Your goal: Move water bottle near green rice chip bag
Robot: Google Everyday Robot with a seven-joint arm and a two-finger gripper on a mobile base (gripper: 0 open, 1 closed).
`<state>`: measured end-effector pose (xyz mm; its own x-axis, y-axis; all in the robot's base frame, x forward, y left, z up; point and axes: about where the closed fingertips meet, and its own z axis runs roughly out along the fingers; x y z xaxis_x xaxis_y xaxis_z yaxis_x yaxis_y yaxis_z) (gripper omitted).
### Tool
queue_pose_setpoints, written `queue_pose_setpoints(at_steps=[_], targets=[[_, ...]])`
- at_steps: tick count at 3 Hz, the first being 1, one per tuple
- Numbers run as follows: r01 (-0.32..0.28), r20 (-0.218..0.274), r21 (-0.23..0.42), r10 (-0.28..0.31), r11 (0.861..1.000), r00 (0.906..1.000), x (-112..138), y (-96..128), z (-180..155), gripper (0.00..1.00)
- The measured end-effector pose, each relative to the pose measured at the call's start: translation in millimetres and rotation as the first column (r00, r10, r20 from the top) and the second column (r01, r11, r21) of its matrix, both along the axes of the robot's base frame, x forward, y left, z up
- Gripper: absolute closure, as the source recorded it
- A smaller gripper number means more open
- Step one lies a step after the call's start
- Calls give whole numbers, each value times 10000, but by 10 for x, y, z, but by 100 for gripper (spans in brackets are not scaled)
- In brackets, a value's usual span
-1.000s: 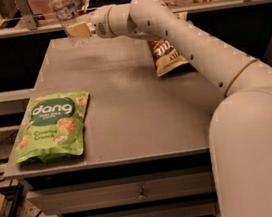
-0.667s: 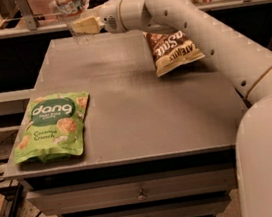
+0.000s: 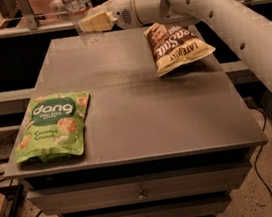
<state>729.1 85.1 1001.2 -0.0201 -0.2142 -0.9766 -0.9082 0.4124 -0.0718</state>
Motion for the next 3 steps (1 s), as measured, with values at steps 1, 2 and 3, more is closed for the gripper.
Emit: queue_pose_setpoints(at_steps=[1,2,3], targets=[[137,-163,70,-136,9999,9998,-104,-32,-33,100],[-67,-551,160,76,9998,9985,-335,-45,-110,100],[-498,-1211,395,542,9980,9912,-682,-34,-298,100]])
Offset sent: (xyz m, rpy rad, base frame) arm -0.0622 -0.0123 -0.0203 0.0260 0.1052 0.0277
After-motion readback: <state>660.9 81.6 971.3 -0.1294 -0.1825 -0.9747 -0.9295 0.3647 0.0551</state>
